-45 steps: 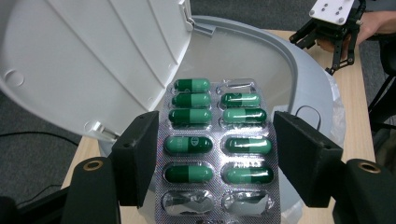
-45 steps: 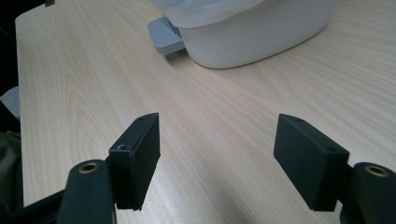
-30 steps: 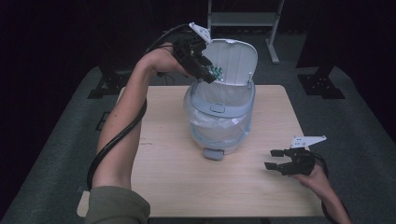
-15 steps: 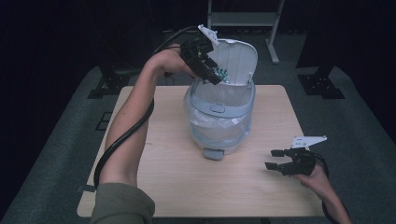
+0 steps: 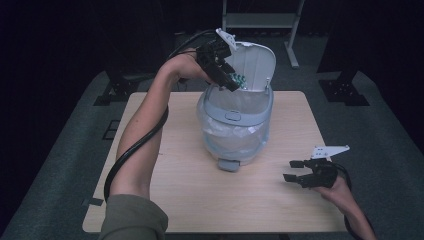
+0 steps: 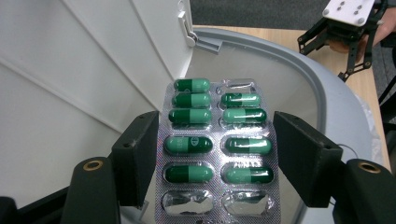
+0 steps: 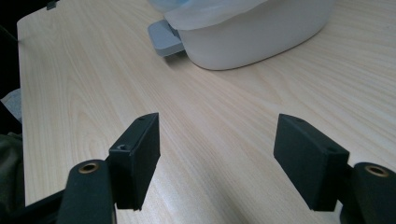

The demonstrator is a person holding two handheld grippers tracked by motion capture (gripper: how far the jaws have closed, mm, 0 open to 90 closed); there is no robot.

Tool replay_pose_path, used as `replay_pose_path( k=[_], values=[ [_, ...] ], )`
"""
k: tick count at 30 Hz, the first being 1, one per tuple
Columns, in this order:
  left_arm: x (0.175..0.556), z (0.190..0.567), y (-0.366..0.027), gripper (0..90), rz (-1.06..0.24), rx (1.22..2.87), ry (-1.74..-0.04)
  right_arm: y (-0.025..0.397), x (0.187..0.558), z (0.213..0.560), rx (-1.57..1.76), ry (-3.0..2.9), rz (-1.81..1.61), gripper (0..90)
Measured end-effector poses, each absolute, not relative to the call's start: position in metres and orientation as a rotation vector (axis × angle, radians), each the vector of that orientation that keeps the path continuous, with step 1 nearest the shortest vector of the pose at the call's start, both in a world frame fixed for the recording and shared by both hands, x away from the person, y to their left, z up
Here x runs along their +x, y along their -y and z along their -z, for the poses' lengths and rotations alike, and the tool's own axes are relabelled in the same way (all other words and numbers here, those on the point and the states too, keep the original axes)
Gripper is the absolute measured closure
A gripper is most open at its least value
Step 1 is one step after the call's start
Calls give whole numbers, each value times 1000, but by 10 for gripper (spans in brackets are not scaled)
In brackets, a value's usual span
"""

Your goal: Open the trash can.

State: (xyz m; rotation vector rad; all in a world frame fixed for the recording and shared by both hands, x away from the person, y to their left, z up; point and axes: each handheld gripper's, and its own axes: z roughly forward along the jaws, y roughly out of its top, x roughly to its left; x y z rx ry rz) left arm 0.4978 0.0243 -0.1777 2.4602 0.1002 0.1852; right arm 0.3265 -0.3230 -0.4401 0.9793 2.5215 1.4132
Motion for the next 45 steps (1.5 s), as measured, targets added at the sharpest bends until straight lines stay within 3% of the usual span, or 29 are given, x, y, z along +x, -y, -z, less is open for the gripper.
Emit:
replay_pose_path(
  k=[7, 21, 35, 45],
  values=[
    [499, 185, -20, 270, -181, 2455, -99, 323, 326, 440, 978, -2521, -1419, 304],
    [488, 187, -46, 238, -195, 2416, -147, 328, 328, 431, 995, -2502, -1411, 304],
    [462, 190, -94, 156, -253, 2358, -226, 337, 336, 409, 1016, -2477, -1360, 305],
    [436, 198, -138, 155, -297, 2321, -280, 335, 354, 378, 983, -2482, -1292, 304]
  ],
)
